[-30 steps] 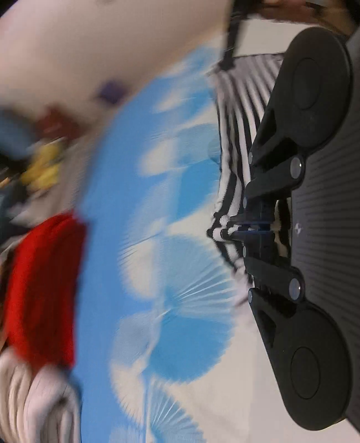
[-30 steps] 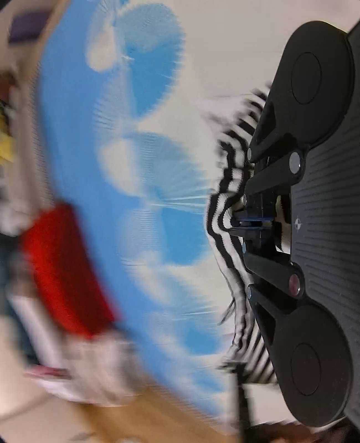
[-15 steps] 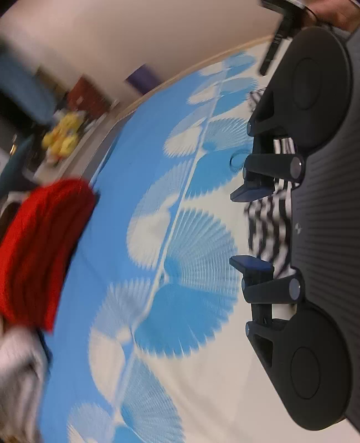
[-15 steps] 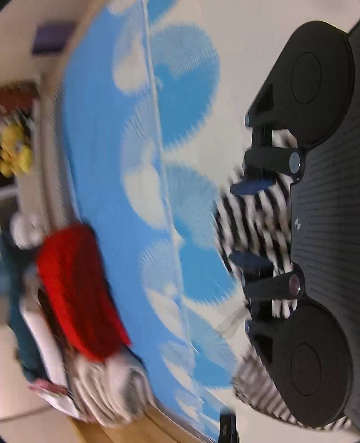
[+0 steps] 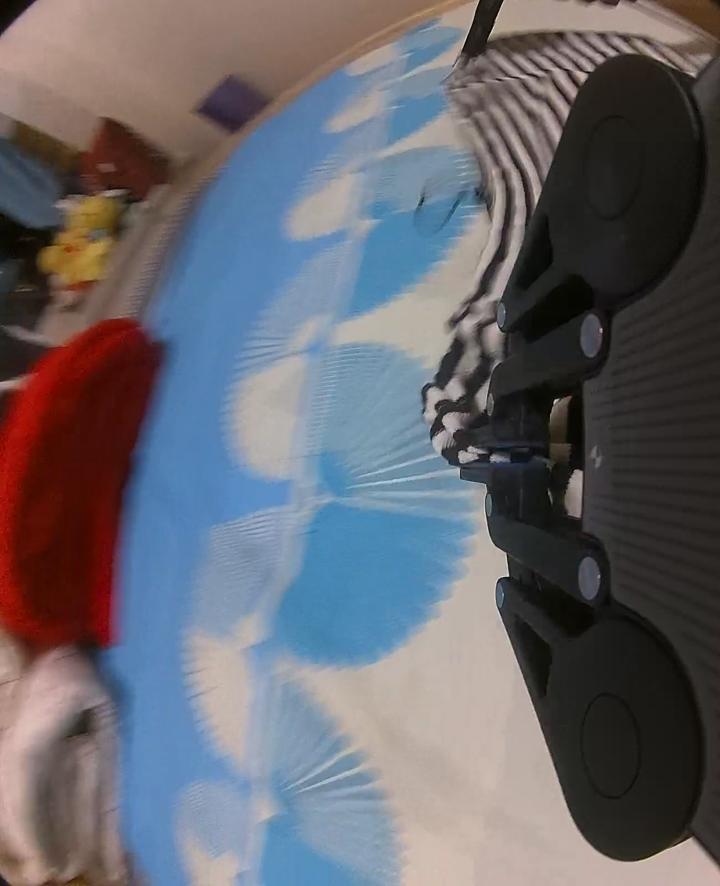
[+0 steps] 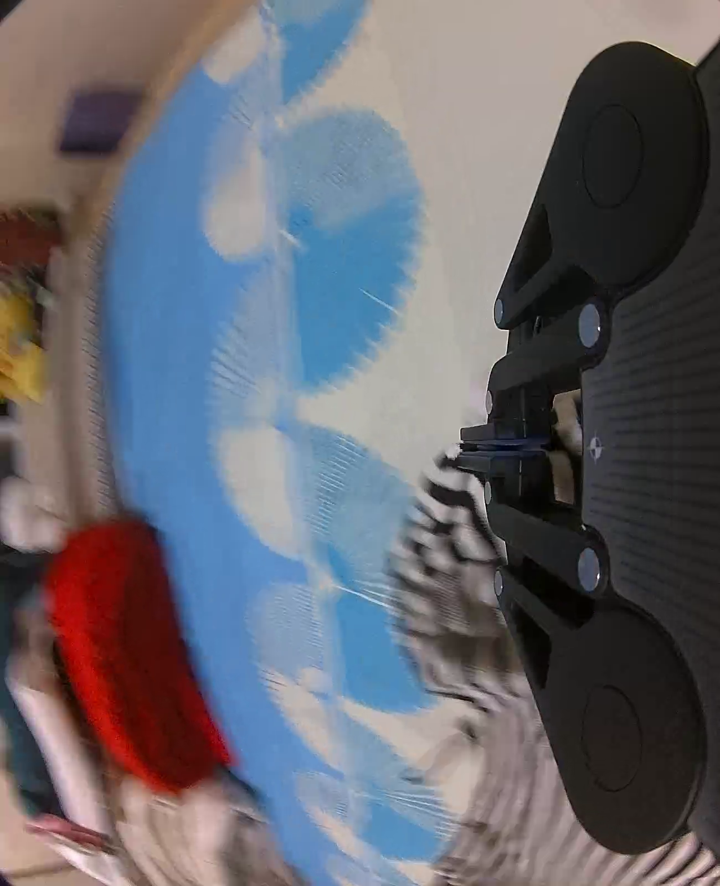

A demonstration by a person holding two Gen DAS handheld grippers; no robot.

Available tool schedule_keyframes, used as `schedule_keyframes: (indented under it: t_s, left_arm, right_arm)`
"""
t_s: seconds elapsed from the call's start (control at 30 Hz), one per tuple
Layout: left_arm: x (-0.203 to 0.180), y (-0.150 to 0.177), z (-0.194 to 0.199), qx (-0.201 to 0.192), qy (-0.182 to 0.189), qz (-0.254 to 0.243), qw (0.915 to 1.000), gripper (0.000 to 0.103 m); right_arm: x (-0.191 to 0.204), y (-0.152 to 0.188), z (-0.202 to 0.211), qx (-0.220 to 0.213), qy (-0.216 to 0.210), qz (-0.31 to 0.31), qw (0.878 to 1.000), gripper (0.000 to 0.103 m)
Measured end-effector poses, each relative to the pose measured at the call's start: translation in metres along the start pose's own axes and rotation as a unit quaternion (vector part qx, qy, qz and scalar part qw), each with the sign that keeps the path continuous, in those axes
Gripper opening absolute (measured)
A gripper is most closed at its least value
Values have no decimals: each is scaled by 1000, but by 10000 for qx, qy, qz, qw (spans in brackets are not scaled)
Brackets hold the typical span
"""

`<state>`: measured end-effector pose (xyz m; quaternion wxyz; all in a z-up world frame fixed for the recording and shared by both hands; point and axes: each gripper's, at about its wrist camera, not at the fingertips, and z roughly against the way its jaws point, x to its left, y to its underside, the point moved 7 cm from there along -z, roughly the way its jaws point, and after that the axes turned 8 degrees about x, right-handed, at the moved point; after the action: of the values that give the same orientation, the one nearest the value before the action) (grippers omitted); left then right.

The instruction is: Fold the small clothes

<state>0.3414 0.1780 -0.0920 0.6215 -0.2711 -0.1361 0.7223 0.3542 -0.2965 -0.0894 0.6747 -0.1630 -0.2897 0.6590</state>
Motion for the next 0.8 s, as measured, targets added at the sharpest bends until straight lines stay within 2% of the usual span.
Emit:
schedule_keyframes:
  t_s: [0.03, 0.1, 0.13, 0.17, 0.23, 0.27, 0.33, 0.4, 0.43, 0.53, 0.6, 0.63, 0.67, 0.7, 0.8]
  left_arm:
    - [0, -3, 3, -158, 9, 18, 9999, 4]
    - [-7, -1, 0, -133, 11, -70, 9999, 5]
    - [-12, 4, -9, 59, -86, -202, 9997, 6]
    - [-15, 11, -20, 359, -148, -296, 9988, 14]
    - [-17, 35, -42, 1293, -125, -316, 9910, 28]
    - [-16, 44, -43, 1464, -168, -338, 9885, 28]
    - [-17, 42, -27, 1246, -335, -447, 9906, 31]
    - [-14, 41, -3, 1031, -150, -287, 9941, 39]
    - [-12, 42, 11, 1069, -33, -222, 9940, 40]
    - [-7, 50, 47, 1323, -84, -243, 9909, 40]
    - [-3, 69, 72, 1457, 10, -262, 9890, 42]
    - [3, 81, 80, 1544, 127, -68, 9879, 49]
    - [8, 93, 83, 1615, 189, 145, 9866, 54]
    - [15, 106, 83, 1702, 196, 375, 9845, 55]
    - [34, 144, 63, 2213, -131, 787, 9719, 55]
  right_arm:
    - [-8, -8, 9, -273, 49, -230, 9994, 0]
    - [-25, -13, 15, -517, 190, -617, 9966, 0]
    - [-27, -10, 10, -424, 248, -632, 9968, 0]
    - [-27, -4, 1, -221, 307, -565, 9977, 1]
    - [-21, 11, -20, 396, 250, -382, 9982, 4]
    - [-17, 19, -28, 692, 169, -340, 9969, 5]
    - [-10, 28, -29, 966, 99, -213, 9950, 7]
    - [-10, 30, -14, 883, 87, -161, 9959, 14]
    - [-14, 31, -4, 868, 30, -296, 9958, 22]
    - [-31, 29, 32, 866, -199, -827, 9926, 26]
    - [-37, 37, 58, 921, -381, -938, 9906, 38]
    - [-40, 44, 66, 1003, -421, -900, 9900, 42]
    - [-41, 52, 75, 1093, -433, -867, 9893, 48]
    - [-42, 62, 77, 1208, -462, -877, 9877, 49]
    - [-47, 98, 74, 1600, -458, -937, 9816, 49]
